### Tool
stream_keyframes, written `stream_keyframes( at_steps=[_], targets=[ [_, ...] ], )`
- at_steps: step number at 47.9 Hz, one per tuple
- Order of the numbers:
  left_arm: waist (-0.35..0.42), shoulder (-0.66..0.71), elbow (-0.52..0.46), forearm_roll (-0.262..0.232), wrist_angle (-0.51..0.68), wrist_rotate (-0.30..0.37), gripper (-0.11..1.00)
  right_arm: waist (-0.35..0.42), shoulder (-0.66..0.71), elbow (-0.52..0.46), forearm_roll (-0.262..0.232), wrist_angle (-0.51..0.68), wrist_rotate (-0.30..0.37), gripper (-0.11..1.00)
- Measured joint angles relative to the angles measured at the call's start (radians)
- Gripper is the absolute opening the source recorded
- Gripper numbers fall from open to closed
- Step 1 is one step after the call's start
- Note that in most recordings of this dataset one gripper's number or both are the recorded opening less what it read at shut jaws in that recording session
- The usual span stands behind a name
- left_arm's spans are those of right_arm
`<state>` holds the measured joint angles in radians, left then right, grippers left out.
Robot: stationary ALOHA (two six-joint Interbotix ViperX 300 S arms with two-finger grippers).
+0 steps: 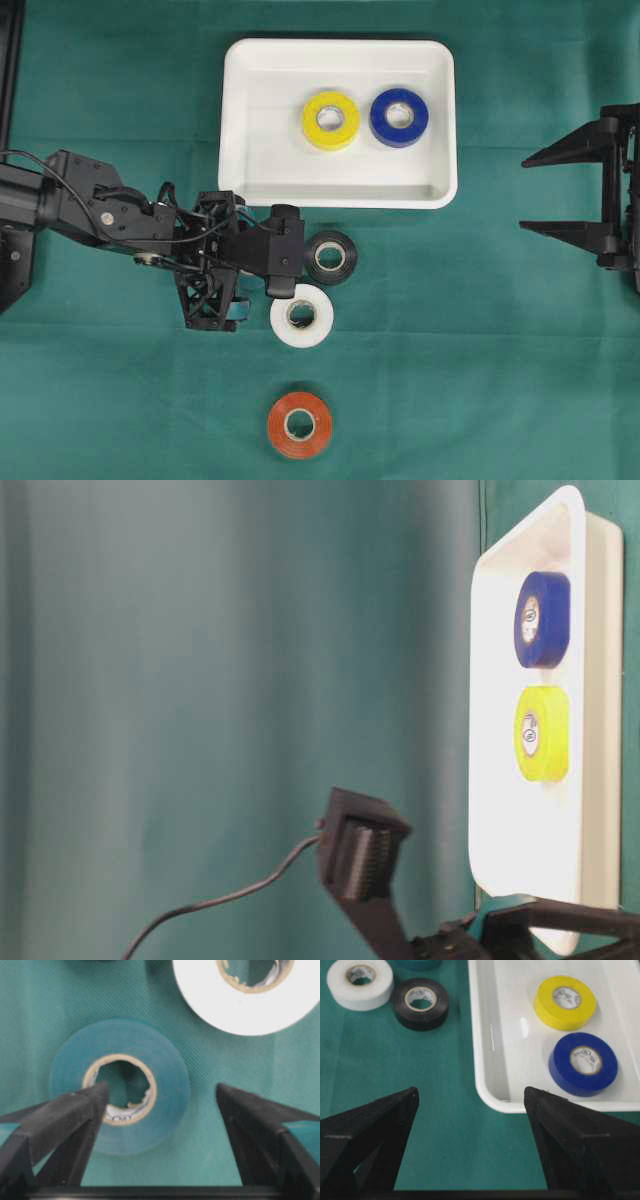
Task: Pick up the tape from a random location and place it into the white case.
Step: 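Lower the left gripper over the teal tape roll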
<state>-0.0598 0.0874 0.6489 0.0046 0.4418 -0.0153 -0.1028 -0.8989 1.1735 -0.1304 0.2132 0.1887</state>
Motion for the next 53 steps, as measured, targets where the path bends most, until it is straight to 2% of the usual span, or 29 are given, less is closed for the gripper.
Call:
stream_keyframes(
  at_steps=[21,28,30,40,42,46,53],
  targets=[
    [0.0,0.049,0.002,-0.002,-0.038,0.0,0.98,0.0,0.002,0.0,0.0,-0.002,0.0,0.84],
    [-0.002,0.049,0.003,-0.002,-0.038,0.0,0.94,0.0,0.0,0.0,-0.002,0.0,0.0,0.84],
    [-0.002,0.049,0.005,-0.002,-0.038,0.0,0.89,0.0,0.002,0.0,0.0,0.0,0.0,0.84],
    [0.015,0.04,0.012,-0.002,-0.025,-0.005,0.37,0.0,0.002,0.0,0.0,0.0,0.0,0.84],
    [0.015,0.037,0.015,-0.002,-0.023,-0.005,0.31,0.0,0.002,0.0,0.0,0.0,0.0,0.84],
    [0.018,0.031,0.021,-0.002,-0.021,-0.003,0.24,-0.002,0.003,0.0,0.0,0.0,0.0,0.84],
    [0.023,0.028,0.026,-0.002,-0.02,-0.002,0.24,0.0,0.003,0.0,0.0,-0.002,0.0,0.84]
  ],
)
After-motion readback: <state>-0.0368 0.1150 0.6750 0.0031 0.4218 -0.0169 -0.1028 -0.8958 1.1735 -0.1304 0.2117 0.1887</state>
